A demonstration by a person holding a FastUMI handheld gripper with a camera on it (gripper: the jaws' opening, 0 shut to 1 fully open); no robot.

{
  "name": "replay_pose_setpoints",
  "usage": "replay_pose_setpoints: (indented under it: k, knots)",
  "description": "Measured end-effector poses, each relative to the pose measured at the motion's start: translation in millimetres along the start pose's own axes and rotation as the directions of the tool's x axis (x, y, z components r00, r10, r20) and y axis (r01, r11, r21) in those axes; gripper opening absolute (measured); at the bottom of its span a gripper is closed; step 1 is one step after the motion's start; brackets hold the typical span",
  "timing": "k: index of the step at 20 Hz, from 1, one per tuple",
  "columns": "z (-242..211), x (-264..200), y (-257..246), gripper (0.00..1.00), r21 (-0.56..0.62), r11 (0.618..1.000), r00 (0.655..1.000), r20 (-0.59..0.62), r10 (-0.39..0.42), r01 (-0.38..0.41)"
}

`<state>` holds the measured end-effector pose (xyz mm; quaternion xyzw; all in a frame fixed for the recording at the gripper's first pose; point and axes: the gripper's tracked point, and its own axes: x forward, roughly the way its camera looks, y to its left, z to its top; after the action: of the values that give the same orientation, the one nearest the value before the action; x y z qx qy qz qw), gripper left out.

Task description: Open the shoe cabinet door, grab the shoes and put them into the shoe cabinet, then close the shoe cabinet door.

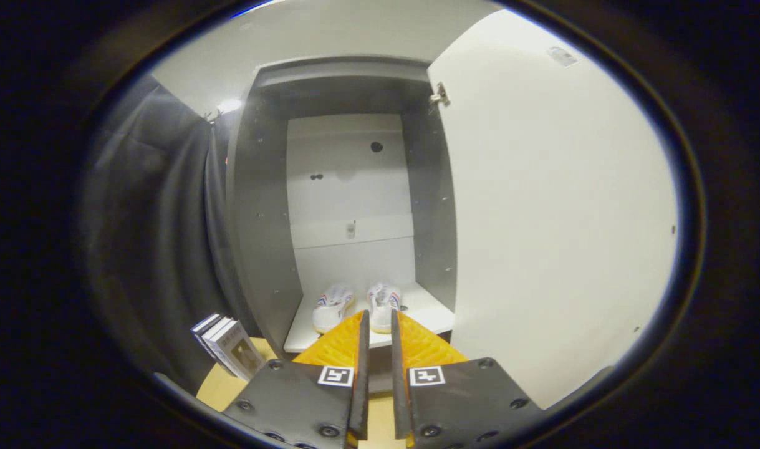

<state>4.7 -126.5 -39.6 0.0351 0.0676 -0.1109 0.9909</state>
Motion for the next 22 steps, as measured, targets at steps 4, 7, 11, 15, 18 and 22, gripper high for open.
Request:
replay_pose_setpoints:
  k: [4,7,11,15,18,22]
  knots:
    - [20.8,-34.5,-36.7,0.18,0.006,0.999,0.997,0.058,-0.043,0.043]
    - [34.1,-62.7,-59.9,0.18,0.017,0.999,0.995,0.093,-0.039,0.038]
    - [43.7,-100.9,-97.4,0.18,0.008,1.0,0.994,0.108,-0.017,0.016]
    - [47.6,-134.5,-134.3,0.18,0.015,1.0,0.995,0.102,0.017,-0.019]
    - [47.3,-157.1,-155.6,0.18,0.013,0.999,0.994,0.102,0.048,-0.05]
    - [47.7,-179.8,-186.9,0.18,0.011,0.998,0.992,0.114,0.053,-0.055]
